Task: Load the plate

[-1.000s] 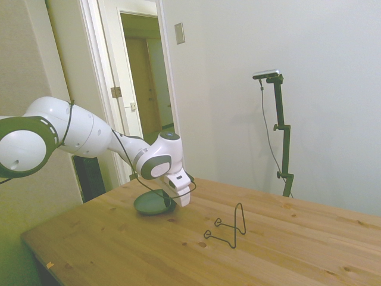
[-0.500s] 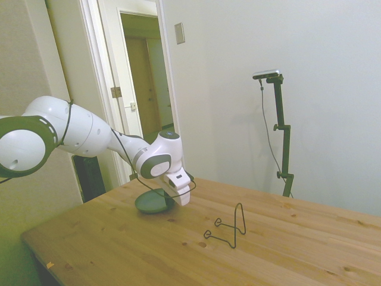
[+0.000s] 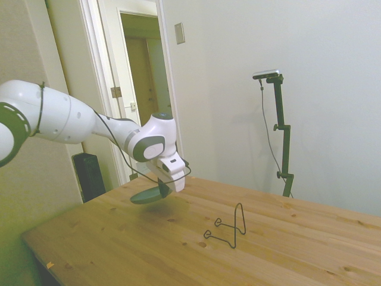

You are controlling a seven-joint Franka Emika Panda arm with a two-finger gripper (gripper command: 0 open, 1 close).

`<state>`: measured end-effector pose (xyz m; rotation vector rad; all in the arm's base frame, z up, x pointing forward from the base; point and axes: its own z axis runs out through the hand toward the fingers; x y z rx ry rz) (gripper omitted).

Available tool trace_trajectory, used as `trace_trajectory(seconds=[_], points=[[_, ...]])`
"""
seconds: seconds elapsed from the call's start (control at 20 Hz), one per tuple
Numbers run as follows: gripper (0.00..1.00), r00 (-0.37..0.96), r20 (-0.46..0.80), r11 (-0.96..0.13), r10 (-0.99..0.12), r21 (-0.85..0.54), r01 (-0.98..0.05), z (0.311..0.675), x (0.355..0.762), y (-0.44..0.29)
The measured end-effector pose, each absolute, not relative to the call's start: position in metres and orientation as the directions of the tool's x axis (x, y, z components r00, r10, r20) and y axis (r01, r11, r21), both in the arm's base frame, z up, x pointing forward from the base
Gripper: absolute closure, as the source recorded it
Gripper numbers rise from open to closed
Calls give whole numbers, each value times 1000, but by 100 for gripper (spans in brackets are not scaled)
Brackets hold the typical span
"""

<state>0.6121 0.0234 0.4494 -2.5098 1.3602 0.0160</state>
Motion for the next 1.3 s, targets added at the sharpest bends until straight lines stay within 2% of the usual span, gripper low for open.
trace_trajectory(seconds=[0.25, 0.55, 0.8, 1.1, 1.3], points=[[100, 579, 29, -579, -815, -112, -808, 513, 578, 3], [100, 608, 280, -607, -743, 100, -788, 548, 563, -32], [100, 608, 408, -570, -681, 226, -790, 554, 583, -49], [100, 639, 506, -526, -579, 366, -767, 540, 611, -52], [100, 651, 551, -495, -522, 427, -757, 535, 616, -64]])
